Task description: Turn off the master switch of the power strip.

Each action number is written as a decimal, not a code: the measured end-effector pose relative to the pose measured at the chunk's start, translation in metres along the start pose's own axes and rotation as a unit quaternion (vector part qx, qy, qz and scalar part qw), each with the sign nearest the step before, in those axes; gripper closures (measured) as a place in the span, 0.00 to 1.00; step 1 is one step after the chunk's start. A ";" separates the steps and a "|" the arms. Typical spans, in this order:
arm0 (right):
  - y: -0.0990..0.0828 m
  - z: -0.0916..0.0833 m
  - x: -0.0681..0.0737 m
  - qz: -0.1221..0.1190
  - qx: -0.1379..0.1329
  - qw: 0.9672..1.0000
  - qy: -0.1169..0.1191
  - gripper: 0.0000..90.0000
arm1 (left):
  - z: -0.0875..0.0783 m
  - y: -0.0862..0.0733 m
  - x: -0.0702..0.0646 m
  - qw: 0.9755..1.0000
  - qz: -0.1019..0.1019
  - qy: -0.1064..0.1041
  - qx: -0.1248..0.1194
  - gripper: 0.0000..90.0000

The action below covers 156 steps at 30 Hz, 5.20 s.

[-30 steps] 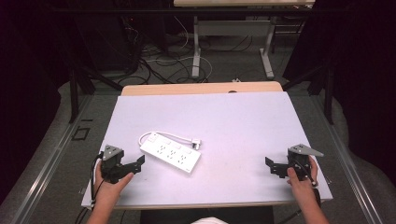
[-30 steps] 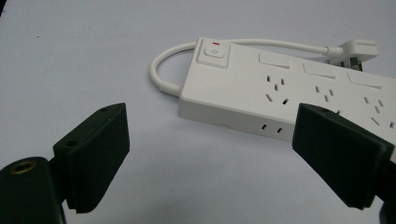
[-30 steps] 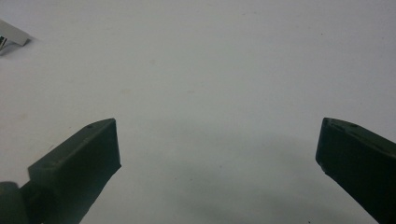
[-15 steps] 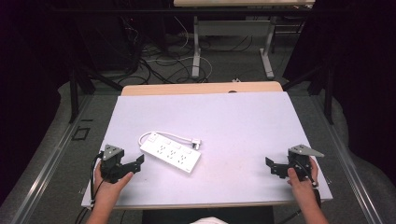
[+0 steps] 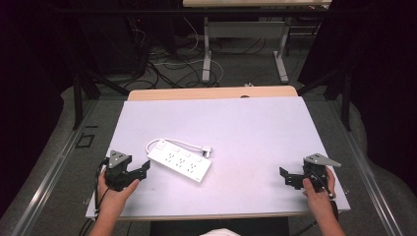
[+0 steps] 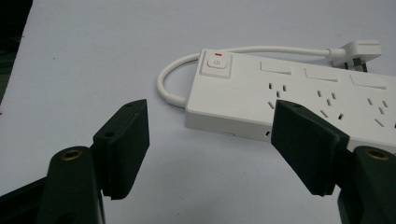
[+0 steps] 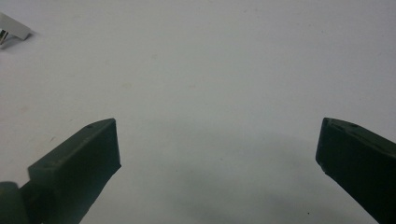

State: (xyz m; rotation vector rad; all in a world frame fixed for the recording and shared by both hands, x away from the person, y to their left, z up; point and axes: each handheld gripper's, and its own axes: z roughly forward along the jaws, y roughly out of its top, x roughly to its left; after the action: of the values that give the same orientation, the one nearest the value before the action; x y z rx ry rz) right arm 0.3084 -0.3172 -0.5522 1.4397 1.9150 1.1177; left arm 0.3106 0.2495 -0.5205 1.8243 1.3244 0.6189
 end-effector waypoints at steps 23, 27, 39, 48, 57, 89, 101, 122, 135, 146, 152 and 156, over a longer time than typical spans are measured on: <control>-0.001 0.000 -0.002 0.006 -0.002 1.000 -0.004 0.00 | -0.006 0.020 0.004 1.000 -0.011 -0.008 -0.003 0.39; -0.001 0.000 -0.002 0.006 -0.003 1.000 -0.007 0.00 | -0.007 0.027 0.006 1.000 -0.017 -0.014 0.001 0.39; -0.001 0.001 -0.002 0.008 -0.006 1.000 -0.008 0.00 | -0.010 0.050 0.011 0.998 -0.045 -0.032 0.012 0.38; -0.001 0.001 -0.002 0.006 0.000 1.000 -0.005 0.00 | -0.007 0.063 0.010 0.998 -0.047 -0.041 0.020 0.40; -0.001 0.001 -0.001 0.005 0.001 1.000 -0.007 0.00 | -0.005 0.077 0.006 0.997 -0.039 -0.049 0.036 0.47; -0.001 0.000 -0.003 0.001 0.004 1.000 -0.008 0.00 | 0.015 0.107 -0.004 0.997 -0.013 -0.035 0.072 0.80; -0.001 0.001 -0.003 0.002 0.004 1.000 -0.006 0.00 | 0.029 0.110 -0.003 0.996 -0.016 -0.023 0.082 0.94; -0.002 0.003 -0.003 0.002 0.003 1.000 -0.009 0.00 | 0.054 0.107 -0.004 0.994 -0.020 -0.020 0.102 1.00; -0.002 0.003 -0.004 0.000 0.005 1.000 -0.007 0.00 | 0.073 0.102 -0.007 0.991 -0.024 -0.020 0.126 1.00; -0.002 0.003 -0.004 -0.001 0.007 1.000 -0.004 0.00 | 0.088 0.092 -0.006 0.988 -0.031 -0.017 0.152 1.00; -0.002 0.003 -0.004 0.000 0.009 1.000 -0.004 0.00 | 0.095 0.091 -0.007 0.987 -0.030 -0.016 0.158 1.00; -0.002 0.003 -0.005 0.000 0.008 1.000 -0.004 0.00 | 0.098 0.090 -0.008 0.986 -0.031 -0.016 0.164 1.00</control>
State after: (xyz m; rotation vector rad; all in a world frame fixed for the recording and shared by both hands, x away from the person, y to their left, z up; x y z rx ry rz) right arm 0.3112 -0.3207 -0.5560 1.4503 1.9235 1.0968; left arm 0.4324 0.1978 -0.5036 2.0347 1.5261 0.3512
